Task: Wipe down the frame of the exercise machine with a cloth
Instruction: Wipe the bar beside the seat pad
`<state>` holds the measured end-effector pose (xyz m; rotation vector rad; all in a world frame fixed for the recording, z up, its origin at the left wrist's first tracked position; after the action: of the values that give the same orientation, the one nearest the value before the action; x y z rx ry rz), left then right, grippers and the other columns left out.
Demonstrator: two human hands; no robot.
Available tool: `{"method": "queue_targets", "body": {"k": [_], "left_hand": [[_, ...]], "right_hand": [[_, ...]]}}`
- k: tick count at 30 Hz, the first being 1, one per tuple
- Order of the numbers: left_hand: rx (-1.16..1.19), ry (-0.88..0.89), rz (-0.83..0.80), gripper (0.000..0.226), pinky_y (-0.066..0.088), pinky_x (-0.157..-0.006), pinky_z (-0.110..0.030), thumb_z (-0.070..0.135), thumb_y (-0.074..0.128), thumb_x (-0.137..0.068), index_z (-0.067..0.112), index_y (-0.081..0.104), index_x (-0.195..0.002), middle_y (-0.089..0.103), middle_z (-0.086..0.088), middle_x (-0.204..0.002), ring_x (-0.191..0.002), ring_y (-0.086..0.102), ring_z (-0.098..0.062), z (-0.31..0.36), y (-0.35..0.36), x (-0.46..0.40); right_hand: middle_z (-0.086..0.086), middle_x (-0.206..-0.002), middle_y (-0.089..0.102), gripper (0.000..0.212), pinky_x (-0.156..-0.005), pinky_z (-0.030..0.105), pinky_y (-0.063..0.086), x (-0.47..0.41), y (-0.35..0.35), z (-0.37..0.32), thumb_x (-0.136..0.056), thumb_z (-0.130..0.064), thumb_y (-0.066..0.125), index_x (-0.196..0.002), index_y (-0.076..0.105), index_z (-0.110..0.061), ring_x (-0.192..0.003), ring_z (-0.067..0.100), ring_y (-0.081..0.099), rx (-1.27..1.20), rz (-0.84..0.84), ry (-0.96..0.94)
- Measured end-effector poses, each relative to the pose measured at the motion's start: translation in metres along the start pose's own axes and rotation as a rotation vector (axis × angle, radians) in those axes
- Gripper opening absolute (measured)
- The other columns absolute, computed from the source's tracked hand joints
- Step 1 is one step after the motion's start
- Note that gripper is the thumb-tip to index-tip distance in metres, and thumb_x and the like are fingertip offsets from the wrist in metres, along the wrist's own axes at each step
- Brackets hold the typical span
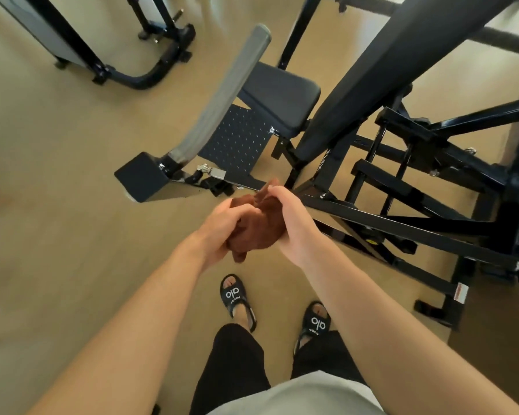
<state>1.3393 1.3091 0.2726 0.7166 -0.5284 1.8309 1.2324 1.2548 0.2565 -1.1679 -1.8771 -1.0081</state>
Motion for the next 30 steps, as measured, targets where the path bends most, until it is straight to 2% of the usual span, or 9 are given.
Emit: {"method": "queue_targets", "body": {"k": [2,5,9,15,19,21,23,26,30], "left_hand": [[0.030,0.017,0.051,0.027,0.047,-0.041,-0.027,0.017,0.063,-0.091,0.008,0.061,-0.117,0.069,-0.014,-0.091,-0.072,0.067,-0.027,-0.005,-0.022,0.013],[0.054,0.017,0.148,0.018,0.044,-0.040,-0.025,0.014,0.055,-0.093,0.005,0.062,-0.107,0.064,-0.015,-0.083,-0.065,0.062,-0.027,-0.016,-0.064,0.028],[0.138,0.010,0.279,0.017,0.040,-0.043,-0.023,0.016,0.047,-0.095,0.006,0.061,-0.098,0.059,-0.016,-0.076,-0.057,0.055,-0.024,-0.029,-0.137,0.045],[0.204,0.142,0.410,0.038,0.043,-0.044,-0.027,0.026,0.040,-0.094,-0.001,0.061,-0.112,0.063,-0.029,-0.092,-0.053,0.057,-0.026,-0.001,-0.241,0.046],[0.120,0.317,0.170,0.036,0.050,-0.052,-0.036,0.012,0.042,-0.094,0.001,0.062,-0.122,0.067,-0.022,-0.107,-0.073,0.065,-0.030,0.070,-0.222,0.036],[0.058,0.432,0.092,0.038,0.056,-0.081,-0.044,0.014,0.045,-0.083,0.011,0.066,-0.114,0.065,-0.019,-0.120,-0.099,0.066,-0.030,0.095,-0.201,0.043],[-0.051,0.466,0.120,0.037,0.047,-0.108,-0.040,0.026,0.049,-0.081,0.025,0.067,-0.114,0.060,-0.014,-0.133,-0.119,0.062,-0.021,0.104,-0.195,0.048],[-0.204,0.499,-0.028,0.045,0.049,-0.108,-0.042,0.031,0.050,-0.087,0.019,0.067,-0.127,0.068,-0.002,-0.125,-0.117,0.064,-0.018,0.113,-0.182,0.046],[-0.288,0.590,-0.098,0.040,0.053,-0.102,-0.042,0.025,0.047,-0.089,0.018,0.071,-0.121,0.073,-0.001,-0.114,-0.110,0.067,-0.020,0.124,-0.175,0.036]], "right_hand": [[0.015,-0.123,0.069,0.039,-0.106,0.045,0.051,0.011,0.017,0.005,-0.100,-0.042,0.060,-0.122,0.060,-0.010,-0.116,0.030,0.065,-0.007,-0.037,-0.026],[0.019,-0.134,0.062,0.047,-0.111,0.051,0.046,0.017,0.040,0.008,-0.103,-0.044,0.053,-0.136,0.058,-0.010,-0.125,0.039,0.059,0.041,-0.064,-0.127],[0.003,-0.136,0.059,0.050,-0.112,0.044,0.042,0.026,0.063,0.007,-0.105,-0.052,0.044,-0.145,0.051,-0.023,-0.122,0.022,0.055,0.042,0.045,-0.196],[-0.002,-0.115,0.067,0.031,-0.108,0.041,0.045,0.064,0.114,-0.012,-0.108,-0.040,0.038,-0.118,0.063,-0.024,-0.113,0.014,0.061,-0.132,0.261,-0.574],[-0.007,-0.117,0.061,0.035,-0.099,0.029,0.047,0.104,0.142,-0.019,-0.098,-0.043,0.038,-0.121,0.059,-0.028,-0.113,0.008,0.057,-0.195,0.456,-0.842],[-0.009,-0.121,0.057,0.038,-0.099,0.028,0.046,0.114,0.156,-0.027,-0.097,-0.043,0.038,-0.126,0.058,-0.027,-0.114,0.005,0.054,-0.191,0.499,-0.924],[-0.011,-0.121,0.054,0.038,-0.104,0.034,0.045,0.117,0.170,-0.034,-0.098,-0.042,0.038,-0.124,0.061,-0.027,-0.118,0.007,0.051,-0.141,0.533,-0.976],[-0.016,-0.114,0.056,0.028,-0.108,0.041,0.038,0.115,0.185,-0.041,-0.103,-0.038,0.035,-0.103,0.063,-0.039,-0.121,0.013,0.043,0.008,0.639,-1.048],[-0.003,-0.114,0.061,0.033,-0.108,0.043,0.038,0.106,0.184,-0.043,-0.109,-0.025,0.037,-0.099,0.068,-0.016,-0.123,0.019,0.041,0.148,0.814,-1.112]]}}
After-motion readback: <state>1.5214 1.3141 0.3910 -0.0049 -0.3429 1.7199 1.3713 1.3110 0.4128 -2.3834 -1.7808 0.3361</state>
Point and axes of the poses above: each hand's wrist, its own x-axis away from the middle knuckle, its own y-axis out of the palm, z = x × y, the point moved 10 cm from there along -x, towards the middle knuckle
